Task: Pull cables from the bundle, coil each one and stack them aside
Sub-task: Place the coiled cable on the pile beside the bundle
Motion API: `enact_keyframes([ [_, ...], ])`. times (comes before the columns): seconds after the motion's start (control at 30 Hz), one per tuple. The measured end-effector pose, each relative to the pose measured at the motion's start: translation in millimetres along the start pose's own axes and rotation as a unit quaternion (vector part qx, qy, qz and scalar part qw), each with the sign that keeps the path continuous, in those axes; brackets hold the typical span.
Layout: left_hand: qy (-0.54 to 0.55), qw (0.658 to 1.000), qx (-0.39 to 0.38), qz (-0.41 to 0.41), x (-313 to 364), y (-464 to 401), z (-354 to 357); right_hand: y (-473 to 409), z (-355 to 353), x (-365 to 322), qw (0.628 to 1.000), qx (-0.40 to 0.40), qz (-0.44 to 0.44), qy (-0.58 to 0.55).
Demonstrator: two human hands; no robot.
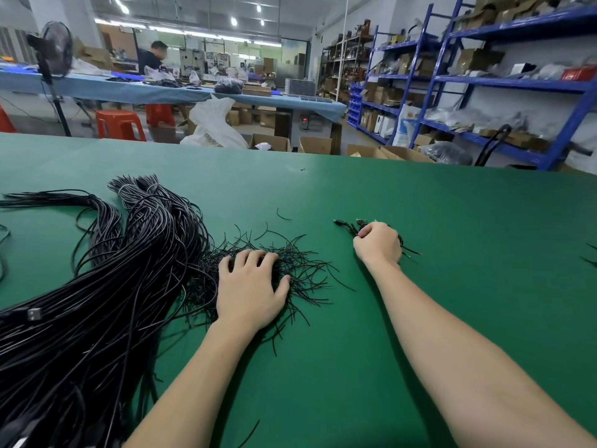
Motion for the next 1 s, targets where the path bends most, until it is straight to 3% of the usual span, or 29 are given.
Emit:
enact_keyframes([
  [0.13,0.002,1.000,0.005,-0.001,0.0,-0.7,0.2,0.4,-3.1,-2.6,0.999,0.003,-0.010,0.032],
  [0.3,0.004,1.000,0.007,-0.001,1.6,-1.8,-0.9,8.1,-8.3,-22.5,0.994,0.023,-0.081,0.066],
  [0.47,0.018,1.000,0.004,-0.005,2.2,-2.2,-3.1,34.8,-5.9,-60.3,0.986,-0.023,-0.162,-0.042],
  [0.57,0.106,0.992,0.037,-0.062,-0.8,-5.2,-15.4,71.7,2.2,-86.9,0.967,-0.081,-0.220,-0.099],
  [0.63,0.246,0.956,0.075,-0.137,-10.1,-8.1,-26.6,101.3,10.7,-102.6,0.952,-0.121,-0.252,-0.122],
  [0.7,0.386,0.892,0.102,-0.211,-23.0,-10.8,-33.9,130.9,19.1,-113.7,0.939,-0.157,-0.272,-0.140],
  [0.77,0.456,0.847,0.108,-0.252,-31.8,-13.0,-38.1,158.5,29.0,-118.5,0.925,-0.204,-0.288,-0.142],
  [0.87,0.488,0.824,0.090,-0.272,-38.8,-16.5,-38.4,186.4,45.7,-116.1,0.907,-0.245,-0.341,-0.041],
  [1.0,0.498,0.825,0.058,-0.260,-37.1,-21.1,-38.3,187.6,53.3,-112.0,0.898,-0.263,-0.350,0.037],
])
Point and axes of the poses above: each hand's wrist, its own y-axis away from the middle knuckle, its own z-axis out of the palm, x = y × z, the point moved 8 cm from there along -y, towards the middle knuckle, and after that the axes turned 6 degrees about x, right-handed, at the moved point
